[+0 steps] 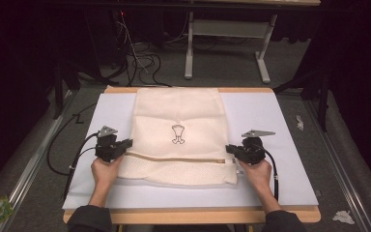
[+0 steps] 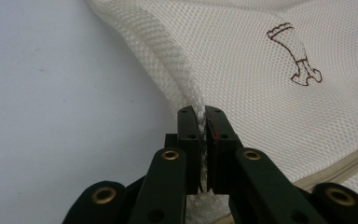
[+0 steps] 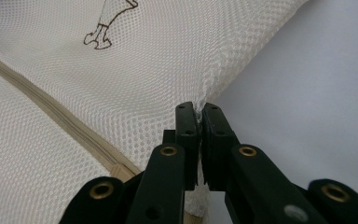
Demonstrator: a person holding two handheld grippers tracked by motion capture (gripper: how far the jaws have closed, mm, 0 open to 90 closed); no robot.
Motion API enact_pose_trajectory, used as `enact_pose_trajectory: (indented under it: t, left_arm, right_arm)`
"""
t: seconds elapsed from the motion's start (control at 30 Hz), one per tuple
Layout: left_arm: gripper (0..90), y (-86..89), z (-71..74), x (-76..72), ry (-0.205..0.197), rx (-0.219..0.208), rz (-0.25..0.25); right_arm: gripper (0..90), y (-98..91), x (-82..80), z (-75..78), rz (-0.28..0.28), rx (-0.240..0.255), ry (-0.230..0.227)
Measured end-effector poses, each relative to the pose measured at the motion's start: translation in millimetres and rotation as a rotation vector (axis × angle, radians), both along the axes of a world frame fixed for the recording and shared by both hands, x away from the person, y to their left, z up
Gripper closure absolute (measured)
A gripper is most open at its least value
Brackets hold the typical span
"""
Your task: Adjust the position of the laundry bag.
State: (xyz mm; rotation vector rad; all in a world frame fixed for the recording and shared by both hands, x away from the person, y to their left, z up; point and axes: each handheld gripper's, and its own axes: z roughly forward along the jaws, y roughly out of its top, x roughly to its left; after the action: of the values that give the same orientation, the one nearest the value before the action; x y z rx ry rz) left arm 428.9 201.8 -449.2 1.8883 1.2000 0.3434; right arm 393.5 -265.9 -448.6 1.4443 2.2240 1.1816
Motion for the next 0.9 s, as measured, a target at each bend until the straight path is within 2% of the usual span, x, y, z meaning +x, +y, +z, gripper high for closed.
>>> enact_pose_trajectory:
  t: [0.13,0.23,0.37,0.7,0.9]
  left_arm:
    - [86.4,-9.2,-2.3,0.5,0.014,-0.012,-0.013]
    - [86.4,-13.3,-1.8,1.4,0.013,-0.009,-0.018]
    - [86.4,-21.4,-1.9,2.1,0.007,-0.004,-0.032]
    - [86.3,-39.2,-2.3,4.4,0.002,-0.005,-0.05]
    - [86.2,-44.6,-6.1,5.3,0.012,-0.015,-0.054]
  right_arm:
    - [87.8,-11.3,-3.7,-0.7,-0.028,0.005,0.007]
    - [87.8,-15.1,-5.8,-0.5,-0.037,0.009,0.009]
    - [87.8,-21.0,-8.2,1.1,-0.047,-0.015,-0.001]
    - [87.8,-37.0,-13.1,1.7,-0.087,-0.014,-0.002]
    - [87.7,-45.8,-15.5,0.1,-0.101,-0.01,0.006]
